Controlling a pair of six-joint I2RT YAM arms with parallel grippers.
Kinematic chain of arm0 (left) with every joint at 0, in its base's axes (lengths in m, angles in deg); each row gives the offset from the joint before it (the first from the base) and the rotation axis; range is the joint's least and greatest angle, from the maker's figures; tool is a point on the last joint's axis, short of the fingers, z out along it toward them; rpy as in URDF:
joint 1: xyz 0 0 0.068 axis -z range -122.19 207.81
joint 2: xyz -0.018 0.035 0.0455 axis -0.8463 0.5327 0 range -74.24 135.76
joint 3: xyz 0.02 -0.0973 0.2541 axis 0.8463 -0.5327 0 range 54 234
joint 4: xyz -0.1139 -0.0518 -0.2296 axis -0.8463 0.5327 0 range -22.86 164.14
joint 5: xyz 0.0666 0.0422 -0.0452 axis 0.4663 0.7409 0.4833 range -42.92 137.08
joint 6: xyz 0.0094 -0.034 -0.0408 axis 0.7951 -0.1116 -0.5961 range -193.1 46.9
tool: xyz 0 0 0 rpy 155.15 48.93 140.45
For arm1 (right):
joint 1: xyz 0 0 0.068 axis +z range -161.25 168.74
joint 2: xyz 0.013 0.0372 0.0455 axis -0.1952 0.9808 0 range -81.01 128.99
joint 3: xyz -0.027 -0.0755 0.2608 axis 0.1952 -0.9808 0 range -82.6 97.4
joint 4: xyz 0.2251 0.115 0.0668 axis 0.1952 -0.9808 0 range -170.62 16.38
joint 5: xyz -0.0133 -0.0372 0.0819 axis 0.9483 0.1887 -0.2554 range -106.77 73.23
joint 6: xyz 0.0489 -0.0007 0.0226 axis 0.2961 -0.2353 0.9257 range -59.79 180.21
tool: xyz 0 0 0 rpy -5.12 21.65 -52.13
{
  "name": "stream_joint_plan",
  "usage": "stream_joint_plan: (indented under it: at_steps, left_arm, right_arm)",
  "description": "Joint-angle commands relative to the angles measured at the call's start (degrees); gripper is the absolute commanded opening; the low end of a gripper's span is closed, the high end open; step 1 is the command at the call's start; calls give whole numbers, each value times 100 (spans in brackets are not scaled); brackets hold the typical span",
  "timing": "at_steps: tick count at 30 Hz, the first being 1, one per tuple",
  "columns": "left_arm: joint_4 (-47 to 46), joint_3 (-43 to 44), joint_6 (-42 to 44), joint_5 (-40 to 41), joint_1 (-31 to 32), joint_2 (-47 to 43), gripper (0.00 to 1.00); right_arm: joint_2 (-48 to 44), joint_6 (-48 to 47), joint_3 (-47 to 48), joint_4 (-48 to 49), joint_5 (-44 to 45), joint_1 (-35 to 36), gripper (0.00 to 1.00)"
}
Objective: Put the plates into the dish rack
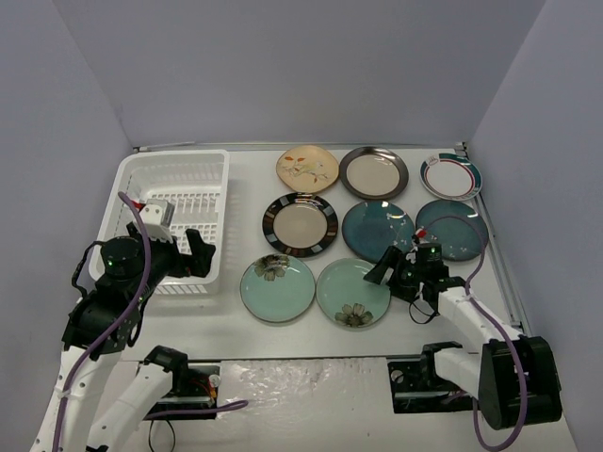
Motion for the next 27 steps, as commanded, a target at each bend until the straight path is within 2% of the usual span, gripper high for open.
stream_joint_plan:
  at_steps: [1, 6, 9, 16, 27]
  left_arm:
    - [-379, 132, -98, -147, 16, 55, 97]
    - [-404, 90, -124, -221, 16, 54, 97]
    - [-414, 66, -149, -267, 16, 84, 97]
    - [-486, 62, -260, -456, 16, 117, 97]
    - [-1060, -20, -982, -1187, 16, 293, 97]
  right_arm:
    - [102, -41, -68, 113, -361, 278, 72]
    - [45, -8, -68, 95, -229, 446, 52]
    - [0, -14, -68, 82, -219, 456, 34]
    - [-350, -51, -11, -35, -181, 456, 0]
    - [-1500, 227, 577, -274, -234, 451, 0]
